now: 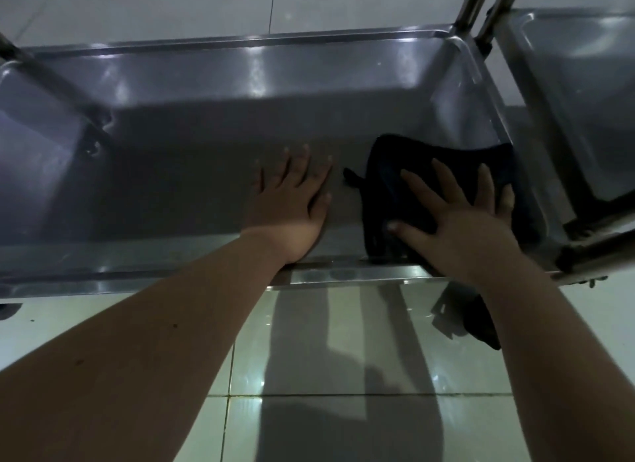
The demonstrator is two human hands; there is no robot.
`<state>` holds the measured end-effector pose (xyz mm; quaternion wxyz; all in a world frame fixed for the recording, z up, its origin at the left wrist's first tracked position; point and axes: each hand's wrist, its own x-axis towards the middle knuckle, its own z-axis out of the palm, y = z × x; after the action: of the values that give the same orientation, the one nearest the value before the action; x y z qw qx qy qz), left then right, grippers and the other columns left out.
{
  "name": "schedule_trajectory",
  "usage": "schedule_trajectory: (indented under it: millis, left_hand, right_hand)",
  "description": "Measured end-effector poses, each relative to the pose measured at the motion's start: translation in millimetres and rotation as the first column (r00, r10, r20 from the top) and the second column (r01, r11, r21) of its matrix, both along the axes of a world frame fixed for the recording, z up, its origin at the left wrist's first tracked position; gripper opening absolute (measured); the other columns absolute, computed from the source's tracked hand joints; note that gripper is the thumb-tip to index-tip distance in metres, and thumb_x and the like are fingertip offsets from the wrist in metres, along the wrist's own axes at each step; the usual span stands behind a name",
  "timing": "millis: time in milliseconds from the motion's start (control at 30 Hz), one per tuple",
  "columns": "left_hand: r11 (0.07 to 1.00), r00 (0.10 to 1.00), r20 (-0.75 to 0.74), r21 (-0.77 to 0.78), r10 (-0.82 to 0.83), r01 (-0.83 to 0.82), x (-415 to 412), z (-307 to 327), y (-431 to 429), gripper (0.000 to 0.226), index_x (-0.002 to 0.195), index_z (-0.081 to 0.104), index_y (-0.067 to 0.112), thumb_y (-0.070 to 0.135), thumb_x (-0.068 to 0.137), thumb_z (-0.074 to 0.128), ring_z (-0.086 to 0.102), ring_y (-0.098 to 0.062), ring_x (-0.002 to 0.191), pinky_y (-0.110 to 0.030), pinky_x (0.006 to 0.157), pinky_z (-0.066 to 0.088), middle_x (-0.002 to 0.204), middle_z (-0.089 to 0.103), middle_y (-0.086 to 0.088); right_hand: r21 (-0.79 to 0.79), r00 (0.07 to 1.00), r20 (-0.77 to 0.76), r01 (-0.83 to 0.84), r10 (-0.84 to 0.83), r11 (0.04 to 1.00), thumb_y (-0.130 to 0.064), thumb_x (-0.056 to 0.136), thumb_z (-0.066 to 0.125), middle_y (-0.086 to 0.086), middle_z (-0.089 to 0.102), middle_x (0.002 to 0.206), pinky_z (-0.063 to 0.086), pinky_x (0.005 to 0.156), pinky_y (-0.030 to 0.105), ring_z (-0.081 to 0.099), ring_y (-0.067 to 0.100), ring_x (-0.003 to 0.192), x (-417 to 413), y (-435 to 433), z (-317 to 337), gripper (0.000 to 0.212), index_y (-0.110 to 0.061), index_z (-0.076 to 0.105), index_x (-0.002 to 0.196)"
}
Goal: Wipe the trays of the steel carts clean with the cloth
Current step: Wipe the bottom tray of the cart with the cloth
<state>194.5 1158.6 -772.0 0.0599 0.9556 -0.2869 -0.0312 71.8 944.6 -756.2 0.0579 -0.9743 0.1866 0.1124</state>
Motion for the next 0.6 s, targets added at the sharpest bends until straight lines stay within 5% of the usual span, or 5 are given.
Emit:
schedule_trajectory:
  millis: [167,600]
  left_hand:
    - [1.0,1.0,0.013,0.014,-0.009,0.009,-2,-1,0,0.057,0.154,0.004,0.039,0.046,0.1,0.021,-0.002,-0.025,0.151,-0.054,0.119,-0.002,0.165,-0.002,0.003]
    - [1.0,1.0,0.004,0.021,-0.009,0.009,2,1,1,0.057,0.153,0.006,0.042,0.049,0.098,0.021,-0.001,-0.021,0.151,-0.05,0.119,-0.004,0.164,0.001,0.006]
  right_hand:
    - [-0.009,0.999,-0.002,0.033,-0.033,0.999,-0.092,0.065,0.001,-0.019,-0.007,0.162,-0.003,0.114,0.062,-0.009,0.042,0.146,-34,13,1,0.074,-0.07,-0.021,0.132]
    - [0.015,0.992,-0.076,0.107,-0.106,0.994,-0.087,0.079,0.023,-0.009,-0.009,0.164,-0.006,0.113,0.066,-0.013,0.048,0.145,151,-55,10,0.08,-0.056,-0.003,0.147]
